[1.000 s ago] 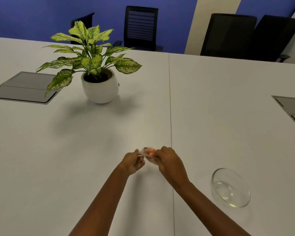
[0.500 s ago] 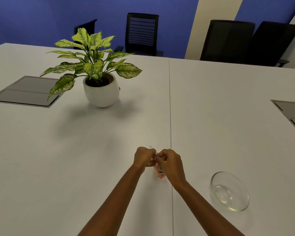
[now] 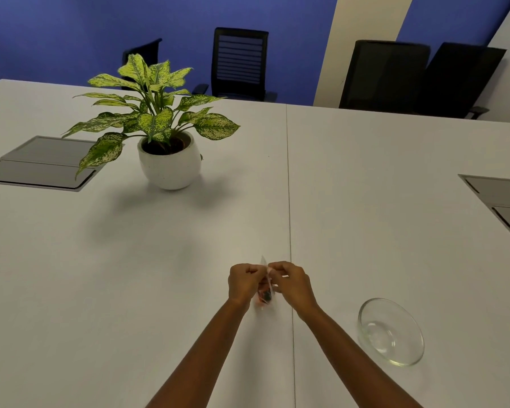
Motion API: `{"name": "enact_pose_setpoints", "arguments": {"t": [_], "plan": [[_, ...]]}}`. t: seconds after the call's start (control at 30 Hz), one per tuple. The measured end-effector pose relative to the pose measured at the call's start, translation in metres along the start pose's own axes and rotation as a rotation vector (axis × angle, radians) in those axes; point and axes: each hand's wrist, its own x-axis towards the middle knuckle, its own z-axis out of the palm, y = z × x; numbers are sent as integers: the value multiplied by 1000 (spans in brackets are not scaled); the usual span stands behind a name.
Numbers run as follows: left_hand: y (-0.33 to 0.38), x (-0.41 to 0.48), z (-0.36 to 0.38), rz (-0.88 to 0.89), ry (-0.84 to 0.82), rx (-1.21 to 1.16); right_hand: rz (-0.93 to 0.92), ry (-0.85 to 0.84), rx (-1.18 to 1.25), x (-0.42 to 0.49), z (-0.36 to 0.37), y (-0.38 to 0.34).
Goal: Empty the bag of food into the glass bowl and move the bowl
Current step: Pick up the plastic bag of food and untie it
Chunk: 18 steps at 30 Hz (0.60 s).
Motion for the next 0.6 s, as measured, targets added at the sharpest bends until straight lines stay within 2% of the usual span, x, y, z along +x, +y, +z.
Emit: {"name": "enact_pose_setpoints", "arguments": {"t": [0.17, 0.33, 0.5, 0.6], "plan": [[0, 3, -8, 84, -183, 51, 51, 1, 88, 3, -7, -1], [-2, 6, -14, 108, -245, 55, 65, -64, 173, 4, -16, -6], [1, 2, -12, 95, -238, 81, 27, -50, 70, 5, -20, -8], [2, -1, -4, 150, -125, 194, -11, 8, -18, 6, -18, -8]]}}
